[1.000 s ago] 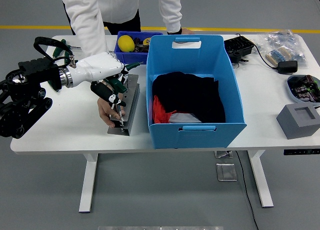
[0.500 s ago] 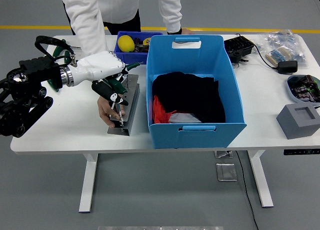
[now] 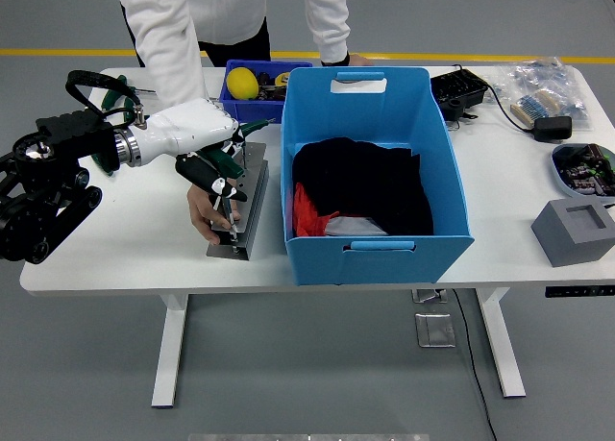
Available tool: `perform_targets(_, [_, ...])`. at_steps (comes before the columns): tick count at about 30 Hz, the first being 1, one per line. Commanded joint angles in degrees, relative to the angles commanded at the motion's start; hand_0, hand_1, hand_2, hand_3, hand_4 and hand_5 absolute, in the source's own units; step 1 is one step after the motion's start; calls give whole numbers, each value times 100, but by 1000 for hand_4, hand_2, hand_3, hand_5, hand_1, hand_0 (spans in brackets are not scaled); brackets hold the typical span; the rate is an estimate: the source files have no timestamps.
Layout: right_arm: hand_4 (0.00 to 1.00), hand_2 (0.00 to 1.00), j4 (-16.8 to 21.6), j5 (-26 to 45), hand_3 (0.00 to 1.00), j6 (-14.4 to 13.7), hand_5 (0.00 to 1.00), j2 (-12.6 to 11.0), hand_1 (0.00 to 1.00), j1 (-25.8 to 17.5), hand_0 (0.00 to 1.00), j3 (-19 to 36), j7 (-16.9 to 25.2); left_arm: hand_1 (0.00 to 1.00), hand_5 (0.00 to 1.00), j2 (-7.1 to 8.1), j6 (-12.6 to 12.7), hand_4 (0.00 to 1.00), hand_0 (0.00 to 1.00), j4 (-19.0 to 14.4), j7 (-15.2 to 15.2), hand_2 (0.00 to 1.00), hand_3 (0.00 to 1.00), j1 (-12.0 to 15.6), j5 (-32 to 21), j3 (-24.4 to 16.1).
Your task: Lift tool from toolbox,place it in box,lift tool from toolbox,place it in box
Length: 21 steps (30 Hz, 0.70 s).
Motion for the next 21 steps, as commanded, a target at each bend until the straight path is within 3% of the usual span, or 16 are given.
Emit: perform_targets(21, [851,737,0,-21,594,-10,686,-2,667,7,681,40,2,14,754,11,5,998,187,-128,384,66,106,103,-24,16])
